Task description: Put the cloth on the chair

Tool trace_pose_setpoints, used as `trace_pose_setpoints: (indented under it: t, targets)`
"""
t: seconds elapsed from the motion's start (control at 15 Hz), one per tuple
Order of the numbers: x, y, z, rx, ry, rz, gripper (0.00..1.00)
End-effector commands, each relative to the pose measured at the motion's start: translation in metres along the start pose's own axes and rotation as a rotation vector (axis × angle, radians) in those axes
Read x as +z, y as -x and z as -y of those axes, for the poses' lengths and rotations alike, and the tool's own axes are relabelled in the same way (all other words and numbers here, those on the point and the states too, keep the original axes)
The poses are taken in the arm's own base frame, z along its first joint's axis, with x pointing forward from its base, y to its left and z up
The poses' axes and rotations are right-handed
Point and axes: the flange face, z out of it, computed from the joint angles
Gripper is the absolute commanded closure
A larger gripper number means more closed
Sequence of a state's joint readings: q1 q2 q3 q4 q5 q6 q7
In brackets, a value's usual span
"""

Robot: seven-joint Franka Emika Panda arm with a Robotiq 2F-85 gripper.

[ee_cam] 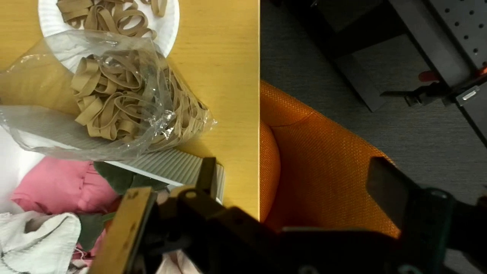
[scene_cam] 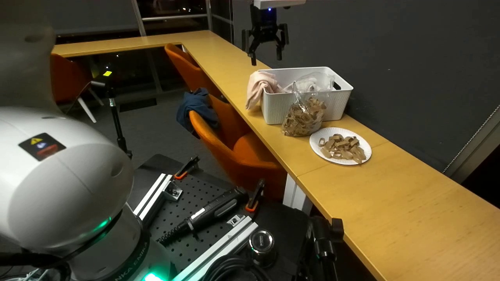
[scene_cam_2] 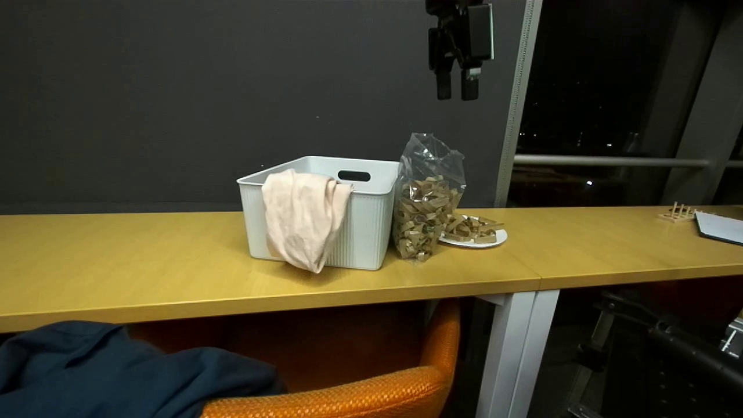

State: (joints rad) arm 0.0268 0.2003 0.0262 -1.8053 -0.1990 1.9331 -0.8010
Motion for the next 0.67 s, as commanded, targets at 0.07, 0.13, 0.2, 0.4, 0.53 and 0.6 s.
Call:
trace_pose_setpoints:
  t: [0.07, 0.13, 0.2, 0.4, 0.53, 0.6]
  targets:
    - [0.002, -0.006, 0.011, -0.048, -0.025, 0.001, 0.0]
    - [0.014, -0.02, 0.022, -0.077, -0.032, 0.009, 0.0]
    - [0.025, -0.035, 0.032, -0.117, -0.055, 0.006, 0.0]
    - [0.048, -0.077, 0.06, -0.209, -0.083, 0.018, 0.0]
    - [0.045, -0.094, 0.06, -0.212, -0.06, 0.012, 0.0]
    - [0.04, -0.099, 0.058, -0.212, -0.039, 0.014, 0.0]
